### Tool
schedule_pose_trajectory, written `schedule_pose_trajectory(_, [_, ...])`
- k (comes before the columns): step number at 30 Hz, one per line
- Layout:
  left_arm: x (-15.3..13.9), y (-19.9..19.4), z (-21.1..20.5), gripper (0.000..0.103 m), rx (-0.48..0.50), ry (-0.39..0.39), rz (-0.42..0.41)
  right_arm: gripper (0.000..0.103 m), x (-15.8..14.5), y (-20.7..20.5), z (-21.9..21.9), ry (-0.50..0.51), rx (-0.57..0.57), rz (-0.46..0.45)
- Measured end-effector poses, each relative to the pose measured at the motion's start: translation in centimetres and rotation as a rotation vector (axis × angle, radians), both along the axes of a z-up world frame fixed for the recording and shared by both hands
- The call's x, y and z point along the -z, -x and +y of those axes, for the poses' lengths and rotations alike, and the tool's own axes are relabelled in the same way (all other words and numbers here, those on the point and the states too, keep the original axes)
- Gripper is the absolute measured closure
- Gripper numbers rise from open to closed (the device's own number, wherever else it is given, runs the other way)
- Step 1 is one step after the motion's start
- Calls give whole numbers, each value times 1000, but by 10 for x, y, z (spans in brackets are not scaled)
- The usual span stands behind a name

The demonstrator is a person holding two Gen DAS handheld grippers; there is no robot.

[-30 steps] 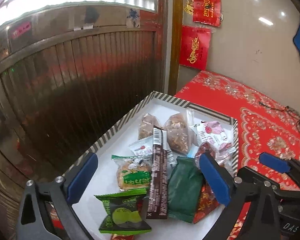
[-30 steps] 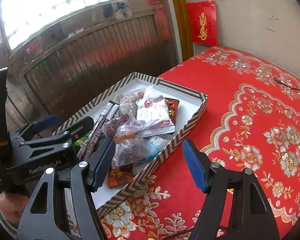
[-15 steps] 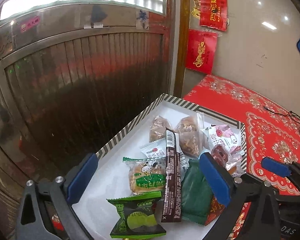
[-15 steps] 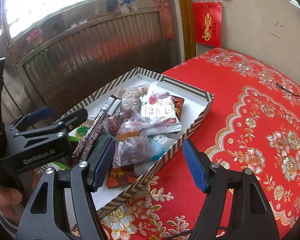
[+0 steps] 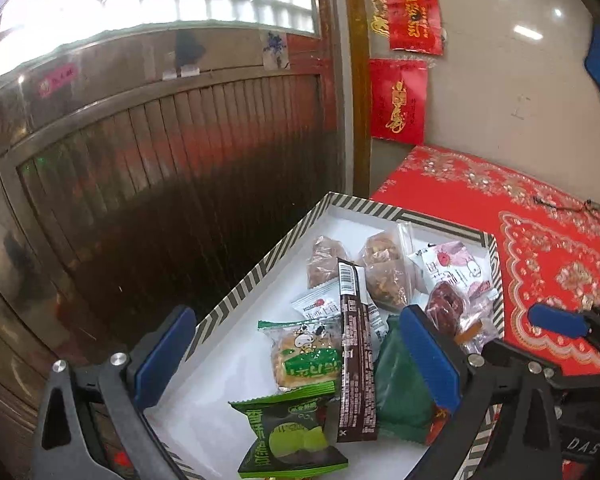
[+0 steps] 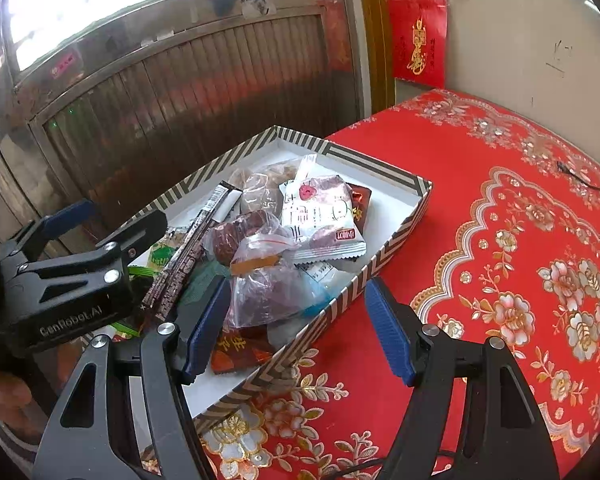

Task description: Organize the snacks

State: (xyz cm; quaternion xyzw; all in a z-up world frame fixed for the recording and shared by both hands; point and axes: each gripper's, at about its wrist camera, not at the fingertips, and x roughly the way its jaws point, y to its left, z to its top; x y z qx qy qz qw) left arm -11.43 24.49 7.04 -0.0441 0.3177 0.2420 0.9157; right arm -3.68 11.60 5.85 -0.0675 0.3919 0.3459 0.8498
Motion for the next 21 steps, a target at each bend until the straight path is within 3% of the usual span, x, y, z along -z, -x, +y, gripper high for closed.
schedule_pose_trajectory(21, [2, 3, 2, 0, 19, 39, 4, 33, 0, 2, 4, 12, -8, -7])
